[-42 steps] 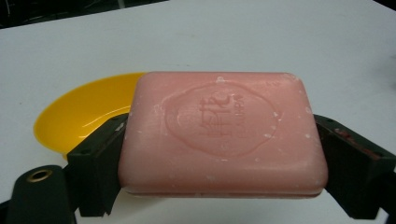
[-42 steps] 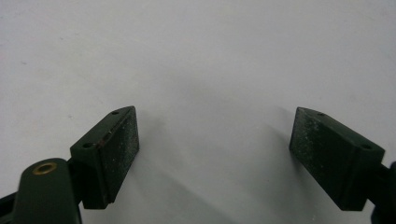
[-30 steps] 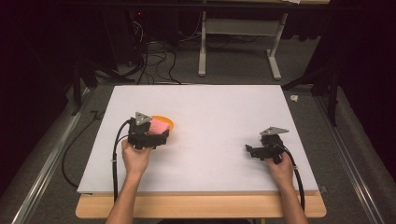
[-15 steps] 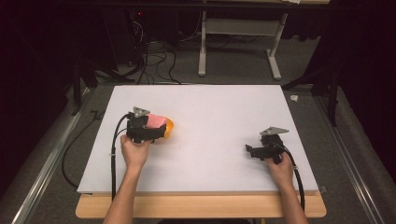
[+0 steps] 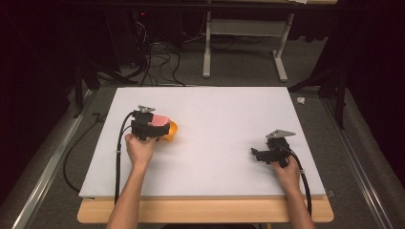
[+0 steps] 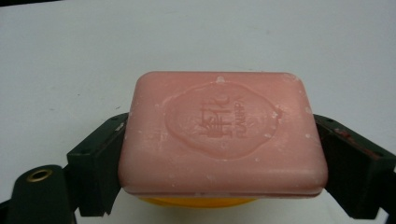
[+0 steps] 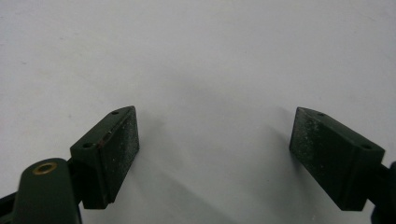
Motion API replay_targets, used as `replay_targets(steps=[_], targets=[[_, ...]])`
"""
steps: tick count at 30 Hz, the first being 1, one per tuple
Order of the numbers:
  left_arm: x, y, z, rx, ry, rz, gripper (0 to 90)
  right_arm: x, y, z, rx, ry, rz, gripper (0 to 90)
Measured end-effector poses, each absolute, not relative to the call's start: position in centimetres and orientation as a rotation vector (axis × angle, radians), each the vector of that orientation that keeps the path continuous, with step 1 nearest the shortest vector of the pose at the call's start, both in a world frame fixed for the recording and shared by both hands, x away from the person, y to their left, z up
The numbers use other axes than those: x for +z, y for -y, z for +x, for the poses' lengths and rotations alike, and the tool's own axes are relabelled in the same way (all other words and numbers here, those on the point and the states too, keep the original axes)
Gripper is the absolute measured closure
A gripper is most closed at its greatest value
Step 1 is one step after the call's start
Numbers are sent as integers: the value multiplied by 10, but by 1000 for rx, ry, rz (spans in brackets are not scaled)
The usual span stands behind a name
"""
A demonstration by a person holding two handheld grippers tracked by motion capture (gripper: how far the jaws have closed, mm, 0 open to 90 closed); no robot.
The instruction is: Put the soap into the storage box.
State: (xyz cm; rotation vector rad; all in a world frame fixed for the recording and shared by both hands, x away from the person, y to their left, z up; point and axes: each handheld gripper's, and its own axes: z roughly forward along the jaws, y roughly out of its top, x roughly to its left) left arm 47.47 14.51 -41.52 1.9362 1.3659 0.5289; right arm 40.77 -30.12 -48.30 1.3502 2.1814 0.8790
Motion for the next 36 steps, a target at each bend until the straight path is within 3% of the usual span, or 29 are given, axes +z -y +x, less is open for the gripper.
replay_targets(steps=[36], targets=[[-442,-131,495,488,-1466,2023,136,-483,301,408,879,-2182,1353,165]])
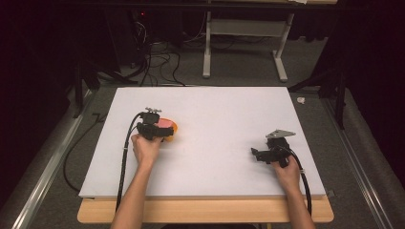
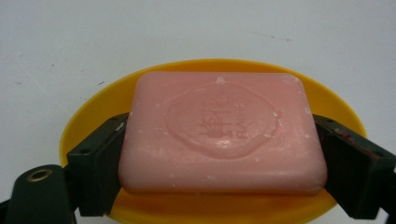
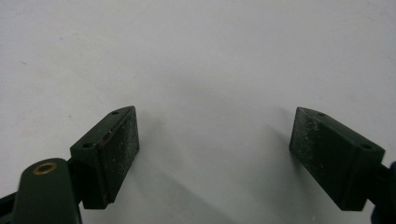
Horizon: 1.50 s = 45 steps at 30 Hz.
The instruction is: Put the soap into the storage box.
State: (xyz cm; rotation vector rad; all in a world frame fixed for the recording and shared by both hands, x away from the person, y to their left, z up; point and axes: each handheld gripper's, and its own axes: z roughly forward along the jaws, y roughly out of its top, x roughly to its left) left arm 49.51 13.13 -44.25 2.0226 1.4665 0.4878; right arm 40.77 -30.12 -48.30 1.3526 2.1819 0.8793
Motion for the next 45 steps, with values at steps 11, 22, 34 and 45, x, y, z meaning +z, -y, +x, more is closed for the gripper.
replay_targets(steps=[11,22,34,45], targets=[[-443,-129,494,485,-1480,2028,136,-483,301,408,880,-2181,1353,166],[-442,-129,489,503,-1492,1994,134,-483,301,408,880,-2182,1349,166],[-427,-135,480,554,-1445,1929,144,-483,301,408,880,-2182,1350,166],[-411,-134,468,574,-1324,1922,157,-483,301,408,880,-2182,1349,166]])
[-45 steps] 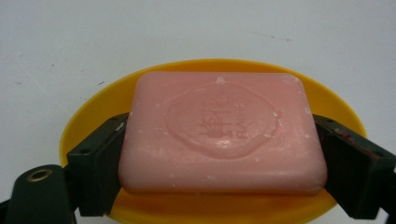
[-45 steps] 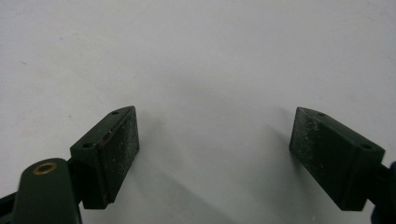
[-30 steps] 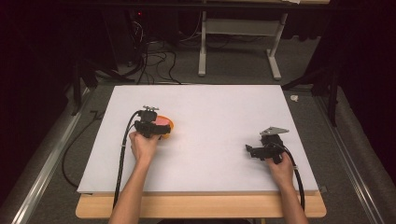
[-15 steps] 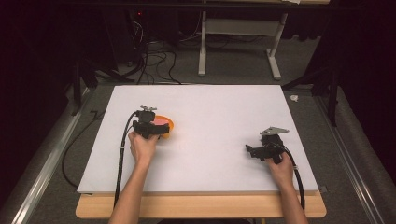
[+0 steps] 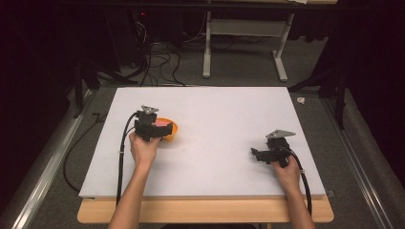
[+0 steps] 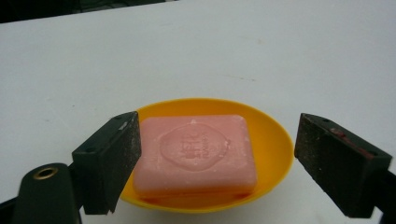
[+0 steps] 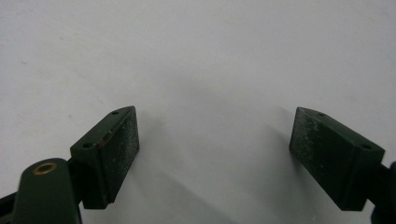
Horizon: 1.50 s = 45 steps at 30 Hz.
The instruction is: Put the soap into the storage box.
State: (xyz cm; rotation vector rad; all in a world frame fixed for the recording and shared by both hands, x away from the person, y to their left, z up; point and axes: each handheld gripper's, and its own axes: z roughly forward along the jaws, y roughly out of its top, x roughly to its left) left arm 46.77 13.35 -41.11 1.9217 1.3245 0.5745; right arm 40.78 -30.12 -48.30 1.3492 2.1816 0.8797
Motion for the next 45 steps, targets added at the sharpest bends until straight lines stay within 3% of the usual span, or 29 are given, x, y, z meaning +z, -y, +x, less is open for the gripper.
replay_targets(steps=[45], targets=[[-382,-101,415,507,-1036,1947,153,-483,301,408,879,-2182,1349,166]])
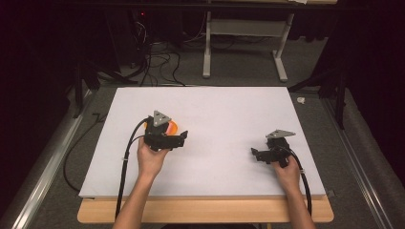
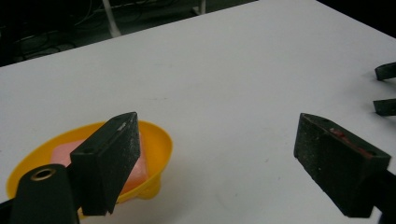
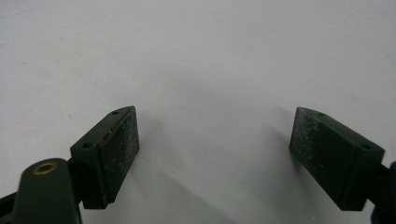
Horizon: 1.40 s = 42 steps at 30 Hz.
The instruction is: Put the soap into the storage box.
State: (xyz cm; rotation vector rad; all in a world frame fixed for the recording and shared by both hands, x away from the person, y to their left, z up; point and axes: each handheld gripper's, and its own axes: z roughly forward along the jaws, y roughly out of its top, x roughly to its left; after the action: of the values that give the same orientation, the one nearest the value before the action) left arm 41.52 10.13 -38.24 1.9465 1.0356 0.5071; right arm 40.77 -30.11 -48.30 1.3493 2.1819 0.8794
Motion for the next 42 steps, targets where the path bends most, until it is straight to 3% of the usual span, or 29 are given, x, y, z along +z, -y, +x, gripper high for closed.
replay_targets(steps=[42], targets=[[-409,-78,382,307,-887,1998,201,-483,301,407,879,-2182,1350,166]])
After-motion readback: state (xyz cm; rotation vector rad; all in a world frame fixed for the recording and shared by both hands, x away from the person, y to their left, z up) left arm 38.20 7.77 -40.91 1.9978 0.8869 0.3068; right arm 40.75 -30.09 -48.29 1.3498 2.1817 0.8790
